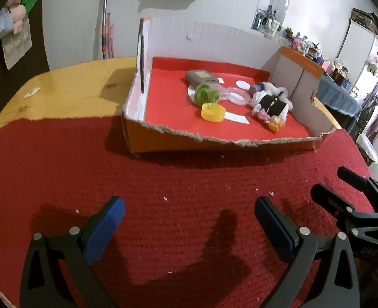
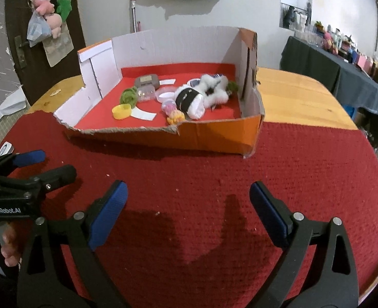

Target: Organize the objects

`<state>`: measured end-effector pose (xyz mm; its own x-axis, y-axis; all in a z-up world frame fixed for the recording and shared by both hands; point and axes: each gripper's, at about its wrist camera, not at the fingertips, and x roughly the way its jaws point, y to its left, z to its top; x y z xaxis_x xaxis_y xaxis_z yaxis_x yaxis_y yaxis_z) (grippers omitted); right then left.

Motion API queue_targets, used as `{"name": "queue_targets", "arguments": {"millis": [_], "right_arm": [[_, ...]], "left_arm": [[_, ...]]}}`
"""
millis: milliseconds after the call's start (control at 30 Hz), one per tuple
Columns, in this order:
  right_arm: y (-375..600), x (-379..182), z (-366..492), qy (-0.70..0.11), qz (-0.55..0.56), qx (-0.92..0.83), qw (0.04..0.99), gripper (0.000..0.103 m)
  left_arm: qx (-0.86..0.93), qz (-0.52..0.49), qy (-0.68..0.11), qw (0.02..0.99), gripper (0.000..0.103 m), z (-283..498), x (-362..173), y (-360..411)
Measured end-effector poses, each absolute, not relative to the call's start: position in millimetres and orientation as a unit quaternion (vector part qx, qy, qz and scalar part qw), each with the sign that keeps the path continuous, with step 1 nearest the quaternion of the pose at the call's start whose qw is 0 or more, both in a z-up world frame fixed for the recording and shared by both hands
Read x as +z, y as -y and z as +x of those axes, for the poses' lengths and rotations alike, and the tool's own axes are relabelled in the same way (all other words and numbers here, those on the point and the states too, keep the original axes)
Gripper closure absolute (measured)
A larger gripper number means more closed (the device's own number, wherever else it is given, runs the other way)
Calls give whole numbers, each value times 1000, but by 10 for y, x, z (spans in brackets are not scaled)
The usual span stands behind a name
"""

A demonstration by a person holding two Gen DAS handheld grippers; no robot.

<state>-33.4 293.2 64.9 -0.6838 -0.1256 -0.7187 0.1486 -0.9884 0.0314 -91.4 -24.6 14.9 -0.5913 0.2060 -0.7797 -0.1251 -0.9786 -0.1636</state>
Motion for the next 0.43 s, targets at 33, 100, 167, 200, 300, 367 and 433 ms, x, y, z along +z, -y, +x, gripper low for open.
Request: {"name": "queue_targets", "arguments": {"millis": [33,100,167,200,300,367,433], "right_arm": [[-2941,643,-336,-13,392,-917,74,6],[-2958,622,-344,-11,395,-916,73,6],[-2968,597,-352,-9,398,-914,73,6],[-2973,583,-358,-9,401,-913,73,6],[-2991,574,-367,-3,404,-912,74,6],[-3006,561,-375,2,409,-910,74,6],[-3021,539,-388,7,416,-906,73,6]], "left_arm": [[889,-445,47,93,0,-920,131,246],[888,-449,44,92,0,-924,104,242],[890,-447,34,87,0,-916,87,221],[890,-447,29,86,0,-912,83,208],[890,-448,17,80,0,-905,67,176],[890,-449,13,78,0,-917,61,168],[890,-451,9,74,0,-922,51,159]]}}
